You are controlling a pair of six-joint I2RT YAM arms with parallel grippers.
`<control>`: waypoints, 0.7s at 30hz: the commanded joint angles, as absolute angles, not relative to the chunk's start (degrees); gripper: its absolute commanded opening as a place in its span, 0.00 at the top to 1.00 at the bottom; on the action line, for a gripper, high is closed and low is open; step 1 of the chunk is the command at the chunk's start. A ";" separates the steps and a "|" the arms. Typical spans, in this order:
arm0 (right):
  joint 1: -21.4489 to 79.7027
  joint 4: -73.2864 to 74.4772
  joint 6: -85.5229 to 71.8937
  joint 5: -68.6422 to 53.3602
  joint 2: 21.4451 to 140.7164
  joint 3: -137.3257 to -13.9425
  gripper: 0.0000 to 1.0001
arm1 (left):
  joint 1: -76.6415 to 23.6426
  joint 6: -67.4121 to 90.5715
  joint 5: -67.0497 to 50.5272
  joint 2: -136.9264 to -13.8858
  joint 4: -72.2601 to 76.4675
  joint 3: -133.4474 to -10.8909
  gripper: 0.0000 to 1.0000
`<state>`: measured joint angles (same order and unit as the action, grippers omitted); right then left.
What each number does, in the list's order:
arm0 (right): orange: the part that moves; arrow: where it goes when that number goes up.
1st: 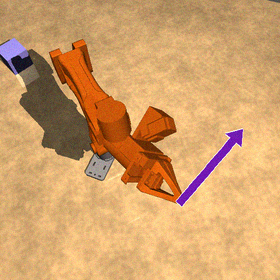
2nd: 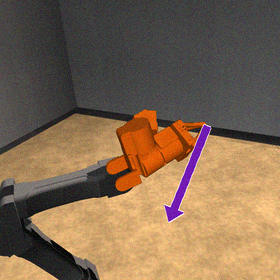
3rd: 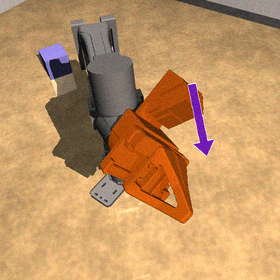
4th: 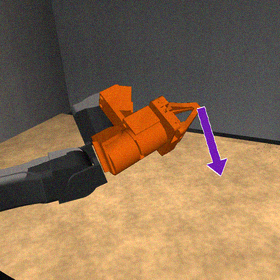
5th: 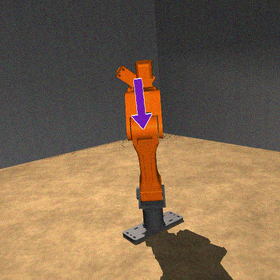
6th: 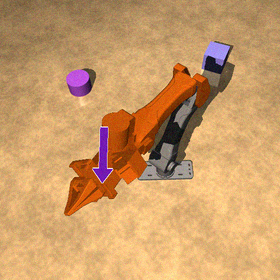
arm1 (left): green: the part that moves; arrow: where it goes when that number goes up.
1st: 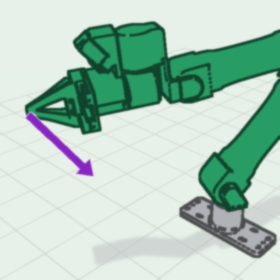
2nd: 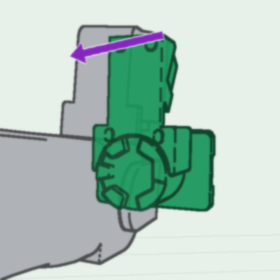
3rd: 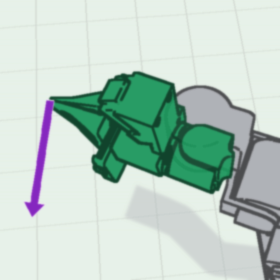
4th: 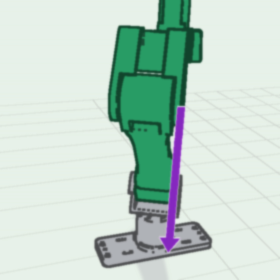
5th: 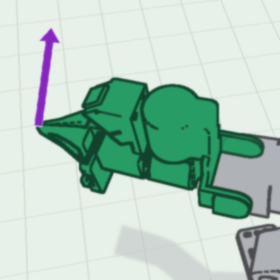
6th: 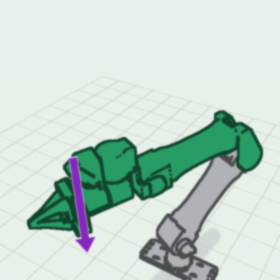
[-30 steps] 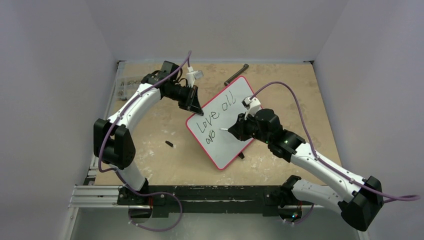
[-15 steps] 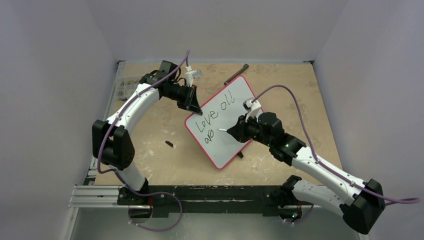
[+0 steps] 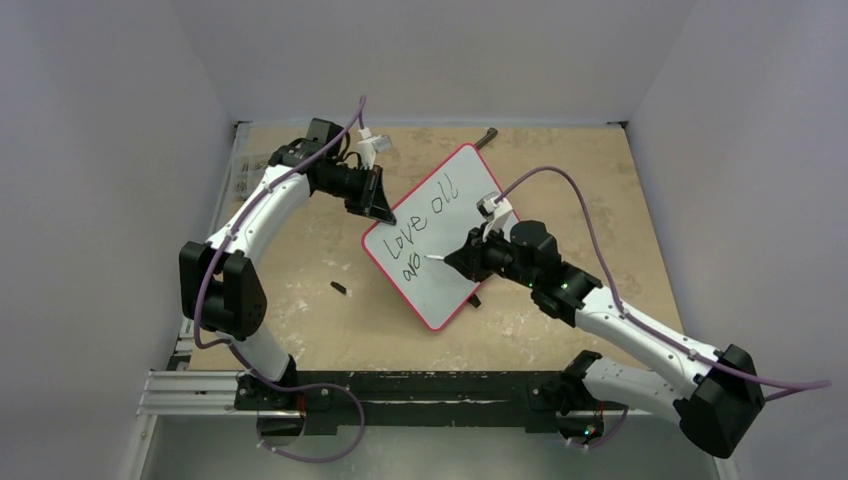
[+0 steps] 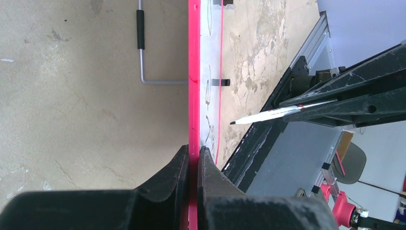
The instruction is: Write a sentence on the whiteboard
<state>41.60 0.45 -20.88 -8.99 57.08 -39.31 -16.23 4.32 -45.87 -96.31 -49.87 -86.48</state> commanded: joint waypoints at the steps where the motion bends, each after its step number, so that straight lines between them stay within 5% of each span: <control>1: 41.53 -4.59 -19.64 -10.63 59.33 -42.63 1.00 | -15.64 2.29 -43.88 -93.97 -47.17 -87.59 1.00; 21: 41.53 -5.53 -19.78 -7.86 64.46 -42.18 1.00 | -15.64 2.55 -44.21 -93.83 -47.02 -87.45 1.00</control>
<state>41.60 -3.95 -20.53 -9.45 64.51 -41.54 -16.23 4.32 -45.84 -96.31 -49.87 -86.48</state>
